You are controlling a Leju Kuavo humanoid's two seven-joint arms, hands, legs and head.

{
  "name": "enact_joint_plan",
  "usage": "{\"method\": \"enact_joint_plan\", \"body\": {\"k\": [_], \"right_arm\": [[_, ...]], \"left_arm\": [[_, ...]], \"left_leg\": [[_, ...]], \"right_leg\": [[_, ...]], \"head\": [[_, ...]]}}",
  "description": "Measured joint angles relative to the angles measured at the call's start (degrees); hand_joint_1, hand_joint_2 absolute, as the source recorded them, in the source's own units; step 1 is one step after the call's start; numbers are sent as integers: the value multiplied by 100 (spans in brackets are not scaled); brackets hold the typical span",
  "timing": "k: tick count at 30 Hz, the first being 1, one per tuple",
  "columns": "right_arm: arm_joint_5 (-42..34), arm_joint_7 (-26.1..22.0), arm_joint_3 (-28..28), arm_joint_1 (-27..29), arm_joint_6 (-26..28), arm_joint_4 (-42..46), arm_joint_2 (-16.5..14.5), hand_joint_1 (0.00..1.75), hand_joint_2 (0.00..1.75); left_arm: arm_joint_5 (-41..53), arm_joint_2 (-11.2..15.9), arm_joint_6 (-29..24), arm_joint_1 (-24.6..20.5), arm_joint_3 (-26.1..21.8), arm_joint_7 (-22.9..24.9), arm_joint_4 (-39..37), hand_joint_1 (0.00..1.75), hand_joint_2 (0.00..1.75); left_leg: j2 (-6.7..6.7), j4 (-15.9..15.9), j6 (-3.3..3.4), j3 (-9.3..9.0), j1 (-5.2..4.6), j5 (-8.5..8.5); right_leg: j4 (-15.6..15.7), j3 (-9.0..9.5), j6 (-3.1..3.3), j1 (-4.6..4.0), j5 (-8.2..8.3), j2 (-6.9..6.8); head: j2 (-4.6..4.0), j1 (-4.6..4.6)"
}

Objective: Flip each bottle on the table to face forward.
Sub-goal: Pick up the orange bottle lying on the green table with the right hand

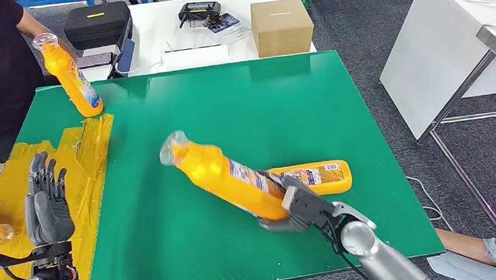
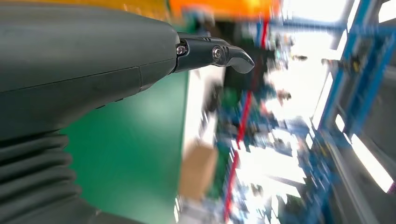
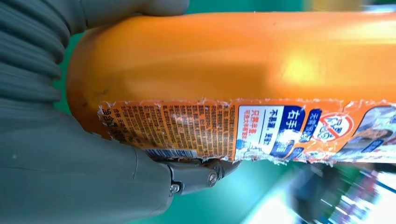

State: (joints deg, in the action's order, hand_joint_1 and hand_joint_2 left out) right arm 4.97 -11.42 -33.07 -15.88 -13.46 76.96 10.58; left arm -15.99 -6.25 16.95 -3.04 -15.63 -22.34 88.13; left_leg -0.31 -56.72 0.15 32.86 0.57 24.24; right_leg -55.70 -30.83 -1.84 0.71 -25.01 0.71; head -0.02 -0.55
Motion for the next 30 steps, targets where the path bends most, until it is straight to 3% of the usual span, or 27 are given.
{"method": "enact_joint_plan", "body": {"k": [12, 21, 30], "right_arm": [[-202, 277, -10, -1318, 34, -858, -1106, 175, 175], [137, 311, -449, -1654, 154, -1671, -1776, 175, 175], [492, 302, -1059, -1686, 294, -2344, -2288, 175, 175]], "left_arm": [[-541, -28, 599, 346, 999, 397, 381, 0, 175], [-714, -9, 795, 506, 1432, 548, 422, 0, 175], [-746, 0, 780, 530, 1545, 583, 421, 0, 175]], "left_leg": [[-22, -1, 2, 22, -4, -1], [-23, 0, 1, 33, -3, -1], [-26, 0, 0, 40, -3, -2]], "right_leg": [[0, -15, -4, 1, -1, -12], [-1, -26, -4, 0, -1, -14], [-1, -33, -3, 1, -1, -19]], "head": [[0, 1], [0, 0], [0, 1]]}}
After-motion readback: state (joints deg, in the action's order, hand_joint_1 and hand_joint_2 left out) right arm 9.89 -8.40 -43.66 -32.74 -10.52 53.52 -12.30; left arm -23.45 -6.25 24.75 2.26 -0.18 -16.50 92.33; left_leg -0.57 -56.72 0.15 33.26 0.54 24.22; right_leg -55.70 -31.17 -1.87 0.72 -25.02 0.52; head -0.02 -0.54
